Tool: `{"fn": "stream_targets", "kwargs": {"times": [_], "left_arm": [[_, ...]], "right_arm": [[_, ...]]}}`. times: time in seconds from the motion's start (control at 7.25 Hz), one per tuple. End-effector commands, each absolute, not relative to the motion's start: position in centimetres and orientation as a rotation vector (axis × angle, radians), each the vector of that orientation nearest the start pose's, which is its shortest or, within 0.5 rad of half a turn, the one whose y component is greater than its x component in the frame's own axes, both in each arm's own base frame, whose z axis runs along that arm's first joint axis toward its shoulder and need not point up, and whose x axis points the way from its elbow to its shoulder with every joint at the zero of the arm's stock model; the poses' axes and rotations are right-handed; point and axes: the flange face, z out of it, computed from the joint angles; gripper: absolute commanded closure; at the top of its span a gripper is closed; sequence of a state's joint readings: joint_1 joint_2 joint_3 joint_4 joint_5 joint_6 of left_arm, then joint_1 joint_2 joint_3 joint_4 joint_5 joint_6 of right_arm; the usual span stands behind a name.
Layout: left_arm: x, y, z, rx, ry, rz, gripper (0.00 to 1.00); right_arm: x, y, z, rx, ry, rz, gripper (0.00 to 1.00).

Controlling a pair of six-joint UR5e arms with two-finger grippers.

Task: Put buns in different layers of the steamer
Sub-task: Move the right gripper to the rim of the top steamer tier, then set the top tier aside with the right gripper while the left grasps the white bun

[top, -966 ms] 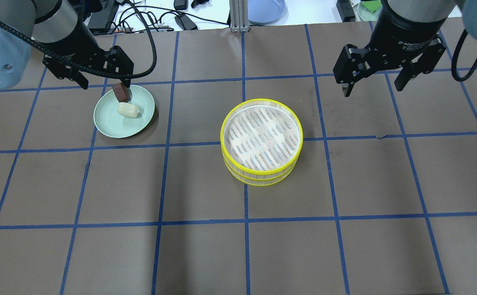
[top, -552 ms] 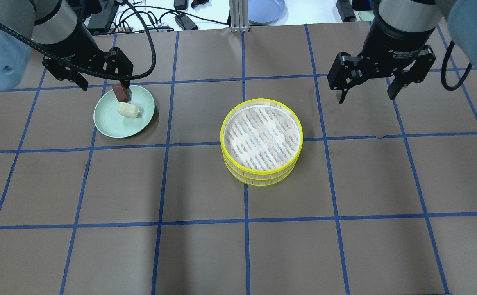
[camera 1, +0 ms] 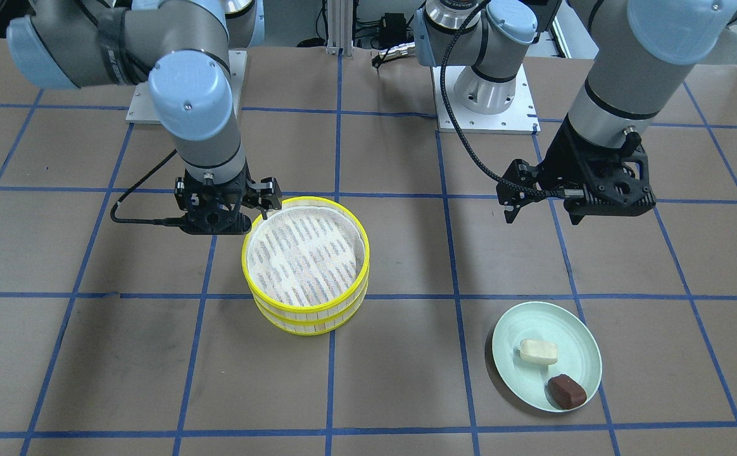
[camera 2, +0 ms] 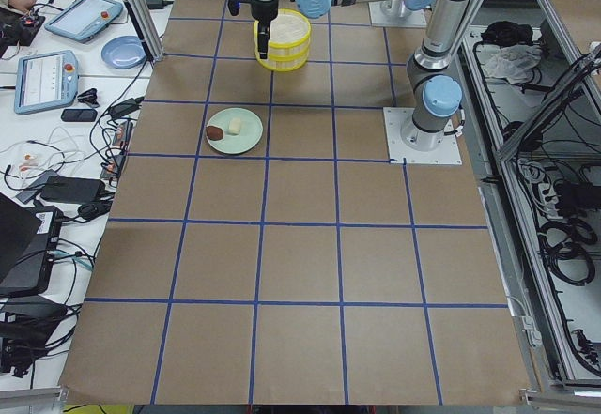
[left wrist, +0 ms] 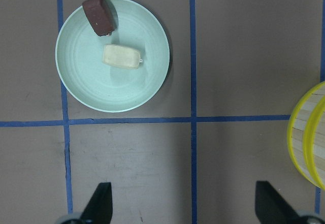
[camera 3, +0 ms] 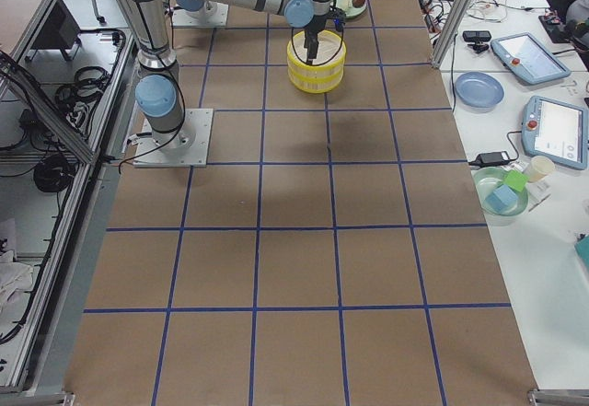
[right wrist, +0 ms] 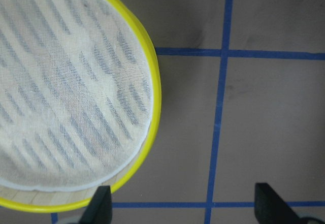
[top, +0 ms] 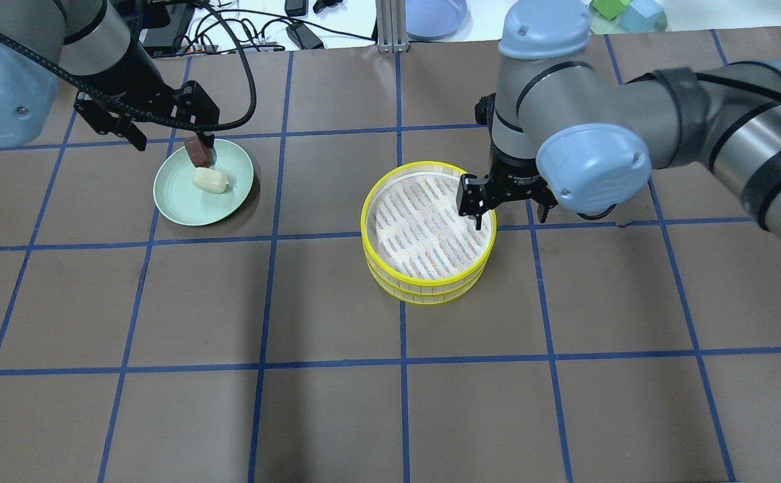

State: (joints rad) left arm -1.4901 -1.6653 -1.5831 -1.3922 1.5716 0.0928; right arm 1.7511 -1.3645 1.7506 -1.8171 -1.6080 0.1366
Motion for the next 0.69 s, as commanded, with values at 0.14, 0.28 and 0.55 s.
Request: {"fn": "stream_targets", "kwargs": {"times": [0.14, 0.28, 0.55], "left_arm": [[-4.6, -61.4, 38.1, 0.105, 3.108, -0.214, 0.00], [-3.4, -63.6, 35.5, 0.149, 3.089, -0.274, 0.00], [-0.8, -67.2, 28.3, 0.184, 3.134, -0.299, 0.01]], "right_arm": [[23.1, -52.2, 26.5, -0.072, 3.188, 0.243, 0.70], [23.3, -52.3, 26.6, -0.078, 3.178, 0.240, 1.00], [22.7, -52.6, 28.2, -0.085, 3.192, 0.202, 1.00]]}}
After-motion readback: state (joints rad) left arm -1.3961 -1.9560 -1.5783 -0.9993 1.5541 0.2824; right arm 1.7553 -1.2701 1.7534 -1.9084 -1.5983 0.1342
